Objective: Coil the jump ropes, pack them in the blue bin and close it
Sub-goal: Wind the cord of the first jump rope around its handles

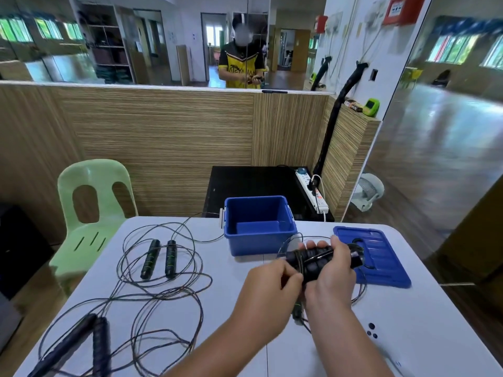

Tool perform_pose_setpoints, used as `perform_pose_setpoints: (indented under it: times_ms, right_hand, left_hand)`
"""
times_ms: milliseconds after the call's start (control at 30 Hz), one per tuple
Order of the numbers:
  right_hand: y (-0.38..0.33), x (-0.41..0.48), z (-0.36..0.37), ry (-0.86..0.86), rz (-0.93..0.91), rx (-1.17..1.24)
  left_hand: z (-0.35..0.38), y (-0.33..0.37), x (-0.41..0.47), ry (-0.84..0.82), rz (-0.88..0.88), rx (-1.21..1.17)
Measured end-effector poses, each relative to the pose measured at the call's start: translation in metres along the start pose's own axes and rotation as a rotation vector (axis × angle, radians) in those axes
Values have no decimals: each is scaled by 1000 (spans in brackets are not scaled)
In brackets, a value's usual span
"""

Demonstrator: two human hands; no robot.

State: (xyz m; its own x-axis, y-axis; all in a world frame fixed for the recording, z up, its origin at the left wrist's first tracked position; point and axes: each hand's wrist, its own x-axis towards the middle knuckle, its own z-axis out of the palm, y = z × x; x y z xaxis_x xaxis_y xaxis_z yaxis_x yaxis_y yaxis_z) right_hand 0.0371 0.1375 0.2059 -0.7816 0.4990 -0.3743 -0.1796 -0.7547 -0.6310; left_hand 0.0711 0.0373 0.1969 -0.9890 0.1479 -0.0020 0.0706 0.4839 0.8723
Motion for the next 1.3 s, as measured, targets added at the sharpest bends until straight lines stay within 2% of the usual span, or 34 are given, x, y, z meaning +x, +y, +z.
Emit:
perform_pose_setpoints:
  times_ms: [167,333,467,633,867,1033,1300]
  right_hand:
    - [0,4,-2,-61,6,46]
    - [-6,-5,2,-105,104,199]
    - [-10,-13,4,-174,152,260]
    - [-10,-14,0,-270,234,296]
    - [-1,-22,-13,-340,298,190]
    - [7,-24,-23,-311,341,70]
    - [19,-16,-34,-288,170,-181]
  left_hand:
    - [5,-11,-13,26,-86,-313]
    - [9,-27,-20,64,-49,-356]
    - [9,-42,-20,-14,35,-340]
    - [-12,-51,-3,-236,97,-169]
    - [-49,-58,46,-407,250,192]
    - [-58,-52,72,-544,61,297]
    - [-59,-24,79,-610,-188,227]
